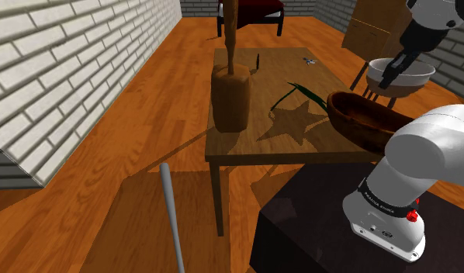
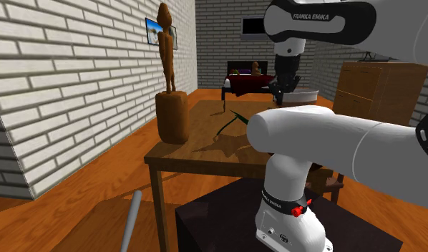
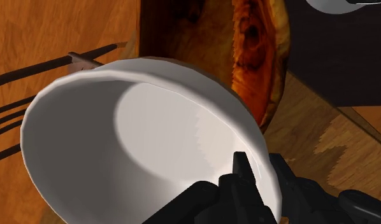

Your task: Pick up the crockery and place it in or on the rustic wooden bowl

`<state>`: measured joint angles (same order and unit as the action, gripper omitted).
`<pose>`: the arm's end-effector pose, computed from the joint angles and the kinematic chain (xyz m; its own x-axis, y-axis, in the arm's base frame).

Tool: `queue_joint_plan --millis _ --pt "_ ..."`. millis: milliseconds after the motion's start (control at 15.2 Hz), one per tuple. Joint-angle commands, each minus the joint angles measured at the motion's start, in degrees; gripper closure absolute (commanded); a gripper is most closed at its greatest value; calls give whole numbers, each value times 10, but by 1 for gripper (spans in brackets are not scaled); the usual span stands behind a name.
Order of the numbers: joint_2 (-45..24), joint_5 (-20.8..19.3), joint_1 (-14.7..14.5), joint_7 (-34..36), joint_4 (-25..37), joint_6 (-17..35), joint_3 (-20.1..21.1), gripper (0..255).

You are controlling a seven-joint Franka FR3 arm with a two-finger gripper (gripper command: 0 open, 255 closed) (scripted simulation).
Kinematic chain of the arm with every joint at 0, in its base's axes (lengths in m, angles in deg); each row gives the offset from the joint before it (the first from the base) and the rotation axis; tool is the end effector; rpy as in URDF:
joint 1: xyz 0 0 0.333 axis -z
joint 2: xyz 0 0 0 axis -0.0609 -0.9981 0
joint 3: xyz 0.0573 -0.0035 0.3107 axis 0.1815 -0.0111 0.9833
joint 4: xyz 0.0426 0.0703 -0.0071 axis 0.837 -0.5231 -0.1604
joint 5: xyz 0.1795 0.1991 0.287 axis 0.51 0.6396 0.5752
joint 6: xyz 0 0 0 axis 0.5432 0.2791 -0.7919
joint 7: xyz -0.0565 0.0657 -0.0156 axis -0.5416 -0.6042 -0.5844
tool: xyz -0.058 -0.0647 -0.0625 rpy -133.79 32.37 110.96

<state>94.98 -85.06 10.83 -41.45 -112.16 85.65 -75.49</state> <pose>0.1269 -0.1231 0.5162 0.9820 -0.1042 0.1577 -0.1292 -0.9789 0.1581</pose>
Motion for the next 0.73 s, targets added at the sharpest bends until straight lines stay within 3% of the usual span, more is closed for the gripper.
queue_joint_plan --millis 0,660 --pt "12 -5 4 0 -19 8 -5 255" --pt "46 -23 19 0 -79 33 -25 255"
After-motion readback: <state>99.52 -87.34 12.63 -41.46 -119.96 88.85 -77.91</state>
